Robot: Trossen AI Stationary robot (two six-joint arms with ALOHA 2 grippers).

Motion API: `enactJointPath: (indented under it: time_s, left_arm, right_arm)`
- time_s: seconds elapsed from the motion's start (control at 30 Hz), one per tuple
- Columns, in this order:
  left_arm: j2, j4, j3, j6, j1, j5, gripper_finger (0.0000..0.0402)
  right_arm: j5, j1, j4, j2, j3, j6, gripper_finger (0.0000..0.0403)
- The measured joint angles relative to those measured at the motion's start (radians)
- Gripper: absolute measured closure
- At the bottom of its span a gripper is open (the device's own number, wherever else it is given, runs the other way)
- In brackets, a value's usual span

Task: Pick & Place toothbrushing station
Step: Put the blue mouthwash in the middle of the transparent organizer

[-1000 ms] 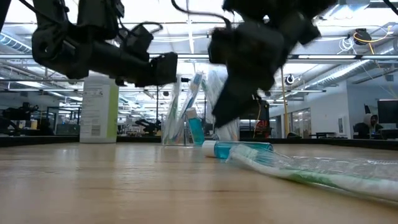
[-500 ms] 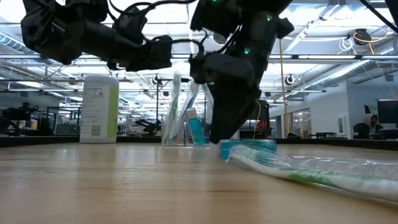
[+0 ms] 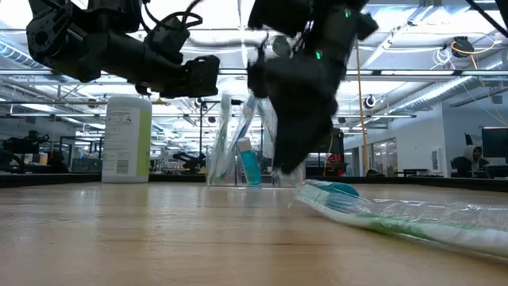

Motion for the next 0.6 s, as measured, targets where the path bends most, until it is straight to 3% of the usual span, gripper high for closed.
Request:
enactJointPath:
  time_s: [0.3, 0.6]
  left_arm:
    - [0.000, -0.011, 0.000, -0.043, 0.000, 0.001, 0.0215]
    - [0.000, -0.015, 0.000, -0.041, 0.000, 0.006, 0.0215]
  right_arm:
    - [0.156, -0.002, -0.232, -0.115, -0.003, 0.371, 0.0190]
    - [0.196, 0.060, -0.055, -0.095, -0.093, 0.625, 0.0190]
